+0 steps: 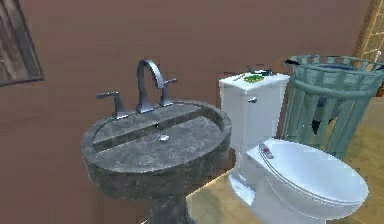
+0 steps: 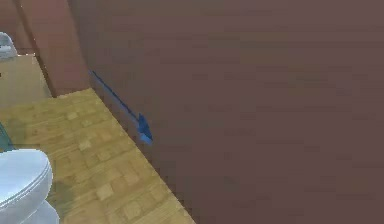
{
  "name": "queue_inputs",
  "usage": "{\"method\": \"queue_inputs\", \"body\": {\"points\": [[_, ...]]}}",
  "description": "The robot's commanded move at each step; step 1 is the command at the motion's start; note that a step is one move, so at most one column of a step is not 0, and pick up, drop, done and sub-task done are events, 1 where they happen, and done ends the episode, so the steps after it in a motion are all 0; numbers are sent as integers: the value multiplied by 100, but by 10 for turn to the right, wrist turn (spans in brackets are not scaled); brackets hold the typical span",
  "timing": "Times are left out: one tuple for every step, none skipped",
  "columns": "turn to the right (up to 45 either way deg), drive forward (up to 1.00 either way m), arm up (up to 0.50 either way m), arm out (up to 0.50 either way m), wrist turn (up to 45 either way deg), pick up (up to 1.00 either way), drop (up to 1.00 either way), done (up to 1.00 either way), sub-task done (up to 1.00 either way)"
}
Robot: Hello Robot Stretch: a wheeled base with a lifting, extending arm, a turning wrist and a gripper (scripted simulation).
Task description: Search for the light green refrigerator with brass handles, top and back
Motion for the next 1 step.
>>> {"method": "queue_inputs", "body": {"points": [[0, 20, 0, 0, 0, 0, 0, 0, 0]]}}
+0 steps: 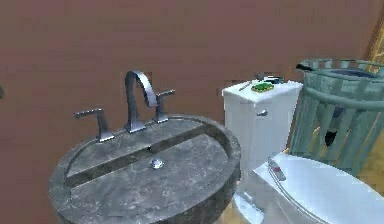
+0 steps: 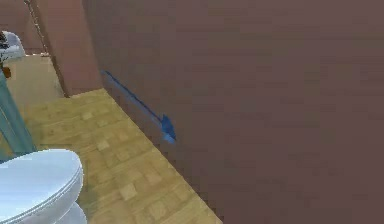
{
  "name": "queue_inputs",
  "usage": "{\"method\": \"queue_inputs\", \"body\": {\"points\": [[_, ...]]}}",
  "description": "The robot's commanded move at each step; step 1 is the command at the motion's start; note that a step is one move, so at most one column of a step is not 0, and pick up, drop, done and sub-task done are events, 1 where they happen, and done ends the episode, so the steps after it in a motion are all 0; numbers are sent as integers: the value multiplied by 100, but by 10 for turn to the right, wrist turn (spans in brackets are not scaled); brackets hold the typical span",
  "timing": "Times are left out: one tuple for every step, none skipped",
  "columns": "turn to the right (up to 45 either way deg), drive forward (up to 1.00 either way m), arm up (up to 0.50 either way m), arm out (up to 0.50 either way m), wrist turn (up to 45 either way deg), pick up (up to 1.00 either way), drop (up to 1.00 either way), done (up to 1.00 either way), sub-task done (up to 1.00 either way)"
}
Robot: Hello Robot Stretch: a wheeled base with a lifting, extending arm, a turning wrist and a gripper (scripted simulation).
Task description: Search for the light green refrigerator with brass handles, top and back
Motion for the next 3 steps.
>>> {"method": "queue_inputs", "body": {"points": [[450, 0, 0, 0, 0, 0, 0, 0, 0], [180, 0, 0, 0, 0, 0, 0, 0, 0], [0, 90, 0, 0, 0, 0, 0, 0, 0]]}}
